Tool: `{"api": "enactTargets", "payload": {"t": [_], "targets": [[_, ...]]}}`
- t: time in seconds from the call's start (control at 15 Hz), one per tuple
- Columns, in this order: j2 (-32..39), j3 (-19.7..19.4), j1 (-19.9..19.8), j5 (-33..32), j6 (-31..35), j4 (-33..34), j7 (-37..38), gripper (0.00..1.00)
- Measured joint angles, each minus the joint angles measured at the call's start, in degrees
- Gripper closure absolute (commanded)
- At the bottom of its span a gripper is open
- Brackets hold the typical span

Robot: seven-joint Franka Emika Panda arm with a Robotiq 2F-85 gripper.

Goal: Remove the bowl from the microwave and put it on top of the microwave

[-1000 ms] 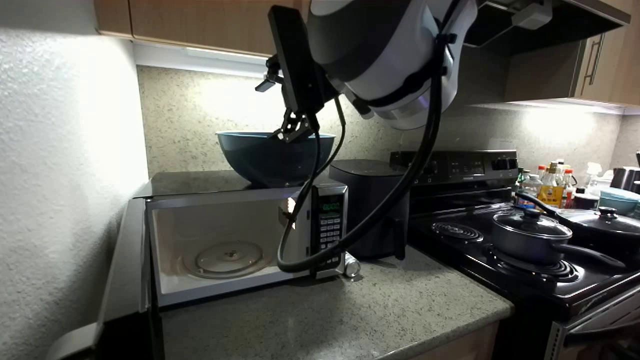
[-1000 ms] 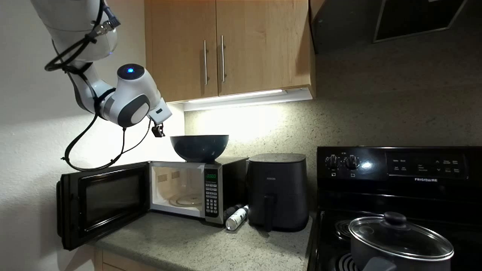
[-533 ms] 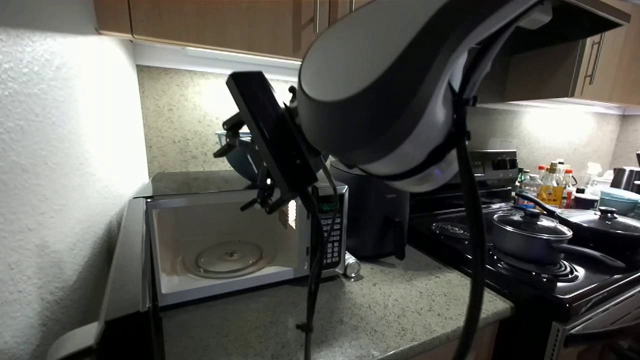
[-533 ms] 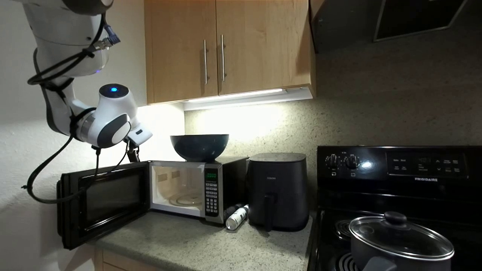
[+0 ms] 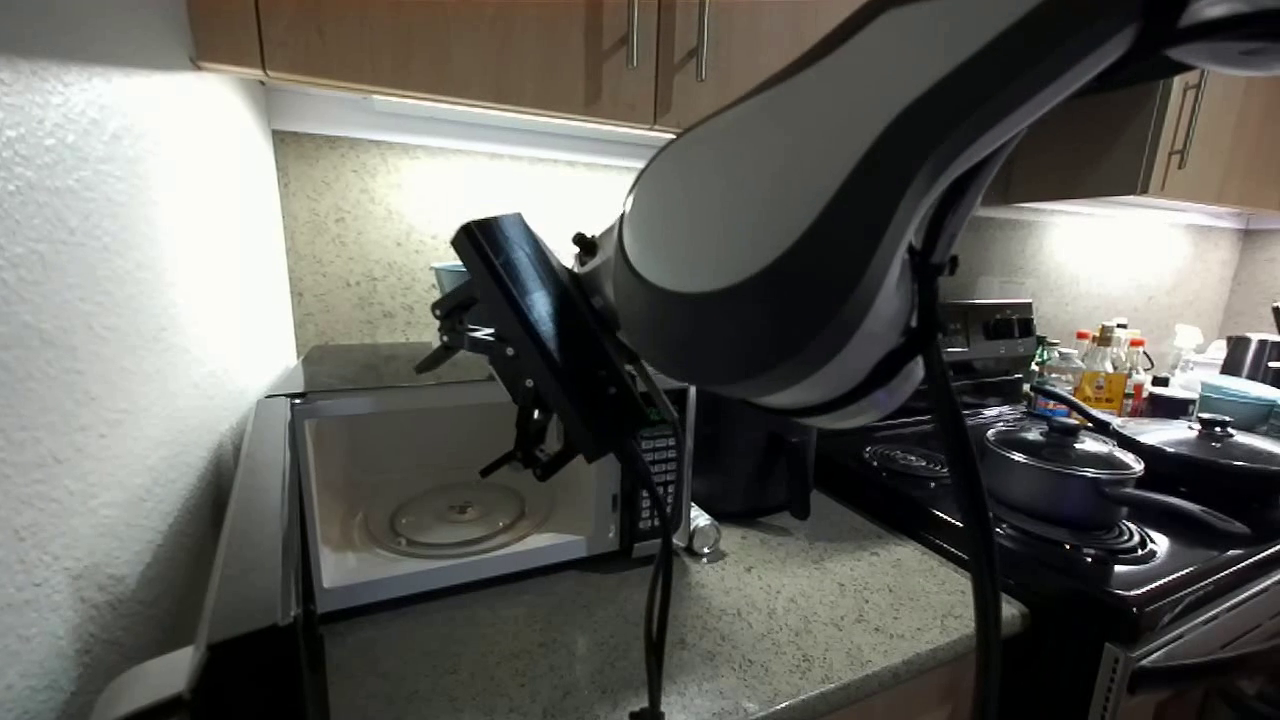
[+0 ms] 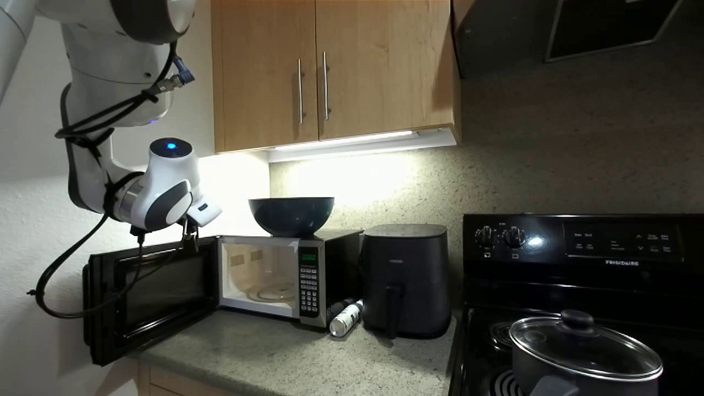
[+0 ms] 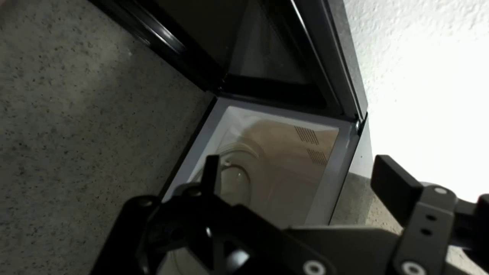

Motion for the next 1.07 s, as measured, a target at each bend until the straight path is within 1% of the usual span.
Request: {"api": "enactTargets", "payload": {"t": [0.27, 0.4, 0.53, 0.8, 0.93, 1.07], "targets": [[5.5, 8.6, -4.1, -0.9, -7.7, 4.5, -0.4, 0.00], [8.0, 10.8, -5.1, -0.9, -11.4, 6.1, -1.0, 0.00], [9.8, 11.3, -5.5, -0.9, -14.7, 7.2, -1.2, 0.00], [12.7, 11.3, -5.3, -1.1, -20.2, 8.5, -3.2, 0.00], [13.5, 11.6, -4.9, -1.8, -21.3, 9.2, -4.5, 0.00], [13.6, 10.8, -3.1, 0.8, -22.1, 9.8, -9.0, 0.00]]}}
